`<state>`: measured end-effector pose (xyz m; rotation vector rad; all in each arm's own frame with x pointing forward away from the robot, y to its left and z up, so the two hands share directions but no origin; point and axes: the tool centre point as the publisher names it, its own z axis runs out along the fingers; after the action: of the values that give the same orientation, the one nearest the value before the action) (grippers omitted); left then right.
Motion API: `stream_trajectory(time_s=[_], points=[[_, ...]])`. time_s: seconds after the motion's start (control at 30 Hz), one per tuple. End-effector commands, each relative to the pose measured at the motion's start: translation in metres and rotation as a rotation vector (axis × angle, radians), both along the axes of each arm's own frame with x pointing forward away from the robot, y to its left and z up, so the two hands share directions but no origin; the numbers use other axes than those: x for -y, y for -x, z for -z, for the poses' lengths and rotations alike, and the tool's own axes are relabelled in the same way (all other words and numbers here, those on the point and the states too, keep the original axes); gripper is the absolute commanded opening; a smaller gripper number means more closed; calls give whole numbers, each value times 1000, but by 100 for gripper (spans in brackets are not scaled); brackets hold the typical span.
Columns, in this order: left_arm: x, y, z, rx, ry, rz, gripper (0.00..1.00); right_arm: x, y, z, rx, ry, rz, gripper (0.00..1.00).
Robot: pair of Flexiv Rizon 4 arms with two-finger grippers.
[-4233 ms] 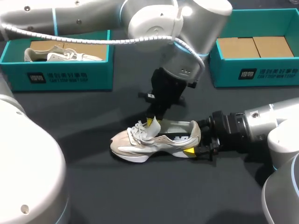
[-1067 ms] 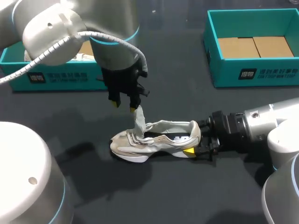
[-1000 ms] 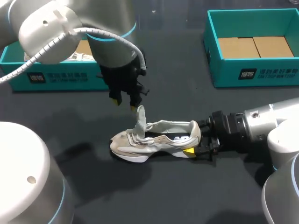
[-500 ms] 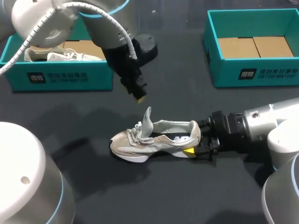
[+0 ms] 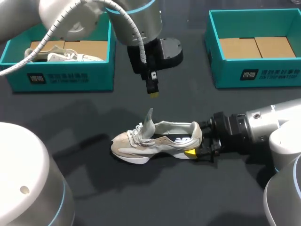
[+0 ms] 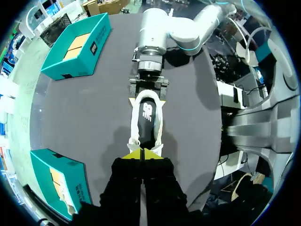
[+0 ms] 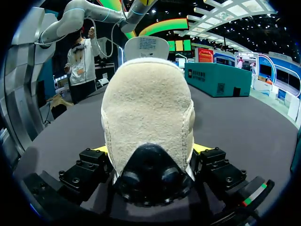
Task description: Take the shoe out of the shoebox, open the shoe tongue, remove and reinsert the insole, then place the shoe into the shoebox
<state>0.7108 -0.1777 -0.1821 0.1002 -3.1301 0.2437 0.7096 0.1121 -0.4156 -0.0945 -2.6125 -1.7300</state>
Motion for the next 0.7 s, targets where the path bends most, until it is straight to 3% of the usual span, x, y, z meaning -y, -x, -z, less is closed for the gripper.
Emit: stream_trajectory(time_s=[0.03, 0.13, 0.3, 0.4, 0.7], points=[[5, -2, -2, -3, -31, 3, 0, -2, 0, 1, 0, 3, 0, 0], [5, -2, -2, -3, -31, 3, 0, -2, 0, 1, 0, 3, 0, 0], [25, 16, 35, 8, -38, 49, 0, -2, 0, 1, 0, 3, 0, 0], [37, 19, 63, 39, -81, -97, 0, -2, 0, 1, 0, 3, 0, 0], [37, 19, 63, 39, -81, -97, 0, -2, 0, 1, 0, 3, 0, 0]])
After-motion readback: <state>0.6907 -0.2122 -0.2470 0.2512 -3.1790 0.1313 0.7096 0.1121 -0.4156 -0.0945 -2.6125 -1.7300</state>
